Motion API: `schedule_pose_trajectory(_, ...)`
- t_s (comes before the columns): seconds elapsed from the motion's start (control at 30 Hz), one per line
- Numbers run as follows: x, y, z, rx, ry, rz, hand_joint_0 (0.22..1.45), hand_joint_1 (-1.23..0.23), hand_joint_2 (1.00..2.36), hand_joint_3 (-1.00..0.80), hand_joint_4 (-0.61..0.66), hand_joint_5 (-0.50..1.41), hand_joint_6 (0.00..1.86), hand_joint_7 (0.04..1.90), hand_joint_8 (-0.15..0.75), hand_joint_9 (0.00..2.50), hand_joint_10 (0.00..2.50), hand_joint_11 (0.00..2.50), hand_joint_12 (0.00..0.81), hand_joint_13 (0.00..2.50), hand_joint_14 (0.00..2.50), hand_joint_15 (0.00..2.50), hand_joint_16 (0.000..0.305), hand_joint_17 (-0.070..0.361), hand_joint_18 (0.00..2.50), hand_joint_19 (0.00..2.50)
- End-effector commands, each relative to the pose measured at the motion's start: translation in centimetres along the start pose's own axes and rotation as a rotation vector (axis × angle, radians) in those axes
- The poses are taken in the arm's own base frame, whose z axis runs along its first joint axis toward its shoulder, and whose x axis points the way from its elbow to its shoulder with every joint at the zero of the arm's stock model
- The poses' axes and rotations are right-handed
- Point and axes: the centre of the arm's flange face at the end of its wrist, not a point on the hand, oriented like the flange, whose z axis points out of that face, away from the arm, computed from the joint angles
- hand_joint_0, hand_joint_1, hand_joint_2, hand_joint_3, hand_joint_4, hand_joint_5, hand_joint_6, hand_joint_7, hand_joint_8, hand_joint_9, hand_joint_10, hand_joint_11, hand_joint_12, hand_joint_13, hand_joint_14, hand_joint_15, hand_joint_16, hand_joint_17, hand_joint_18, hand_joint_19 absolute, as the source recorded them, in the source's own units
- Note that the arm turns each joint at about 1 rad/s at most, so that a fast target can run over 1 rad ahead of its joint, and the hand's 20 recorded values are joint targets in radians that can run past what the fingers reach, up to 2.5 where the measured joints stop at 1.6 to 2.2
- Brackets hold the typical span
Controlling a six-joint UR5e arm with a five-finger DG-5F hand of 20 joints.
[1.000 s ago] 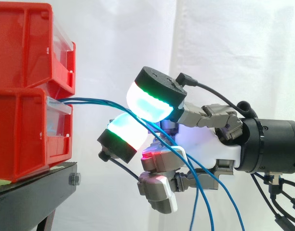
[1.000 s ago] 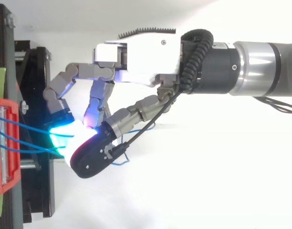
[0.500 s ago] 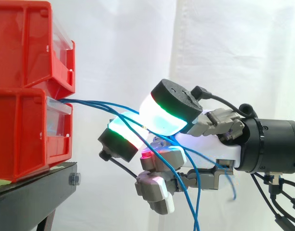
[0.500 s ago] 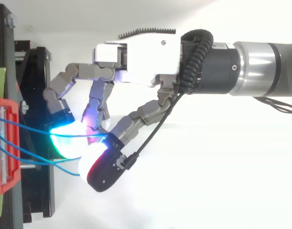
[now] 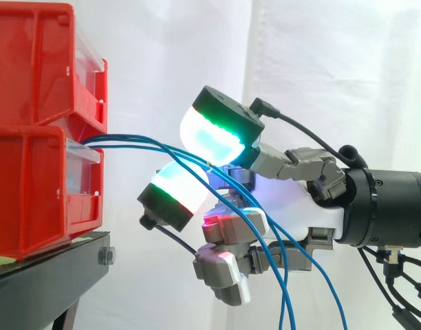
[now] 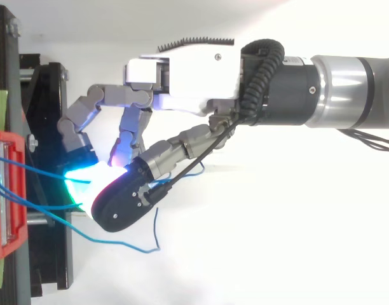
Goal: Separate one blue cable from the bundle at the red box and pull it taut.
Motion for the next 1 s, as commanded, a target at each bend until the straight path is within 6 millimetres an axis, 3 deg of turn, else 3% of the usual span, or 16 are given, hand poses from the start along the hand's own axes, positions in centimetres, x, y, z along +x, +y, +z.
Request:
schedule_pose_trajectory(0.0, -0.11, 0.07, -0.02, -0.001, -0.001, 0.000, 0.63, -0.74, 1.01, -0.39, 0.02, -0.14, 0.89, 1.15, 0.286, 1.30, 0.03, 1.30, 0.391, 1.12, 0.03, 0.92, 0.050, 0.112, 0.99, 0.95)
schedule_pose_trajectory(0.13, 0.02, -0.03, 0.00, 0.000, 0.000, 0.002, 0.69, -0.88, 1.01, -0.34, -0.04, -0.15, 0.90, 1.17, 0.273, 1.26, 0.03, 1.30, 0.383, 1.10, 0.03, 0.92, 0.049, 0.111, 0.98, 0.93)
schedule_pose_trajectory(0.23, 0.03, -0.06, -0.03, 0.003, 0.001, 0.001, 0.73, -0.93, 1.00, -0.49, -0.05, -0.16, 0.90, 1.13, 0.273, 1.26, 0.03, 1.30, 0.380, 1.09, 0.03, 0.91, 0.049, 0.110, 0.97, 0.92)
schedule_pose_trajectory(0.33, 0.01, 0.06, -0.03, 0.002, 0.001, 0.001, 0.75, -0.96, 1.00, -0.50, -0.06, -0.16, 0.90, 1.15, 0.257, 1.23, 0.03, 1.29, 0.376, 1.07, 0.03, 0.90, 0.049, 0.109, 0.96, 0.89)
schedule_pose_trajectory(0.7, 0.02, -0.10, -0.06, 0.007, 0.000, 0.001, 0.60, -1.07, 1.00, -0.50, -0.01, -0.15, 0.91, 1.14, 0.262, 1.20, 0.03, 1.29, 0.382, 0.99, 0.03, 0.89, 0.049, 0.111, 0.88, 0.87)
schedule_pose_trajectory(0.87, 0.01, -0.19, -0.15, 0.016, -0.001, 0.018, 0.49, -0.92, 1.00, -0.50, 0.01, -0.14, 0.90, 1.07, 0.298, 1.25, 0.03, 1.27, 0.410, 1.02, 0.03, 0.88, 0.054, 0.122, 0.92, 0.89)
schedule_pose_trajectory(0.97, 0.04, -0.26, -0.23, 0.023, 0.002, 0.038, 0.47, -0.72, 1.00, -0.50, 0.03, -0.13, 0.87, 1.00, 0.308, 1.28, 0.03, 1.25, 0.430, 1.05, 0.03, 0.88, 0.057, 0.128, 0.95, 0.89)
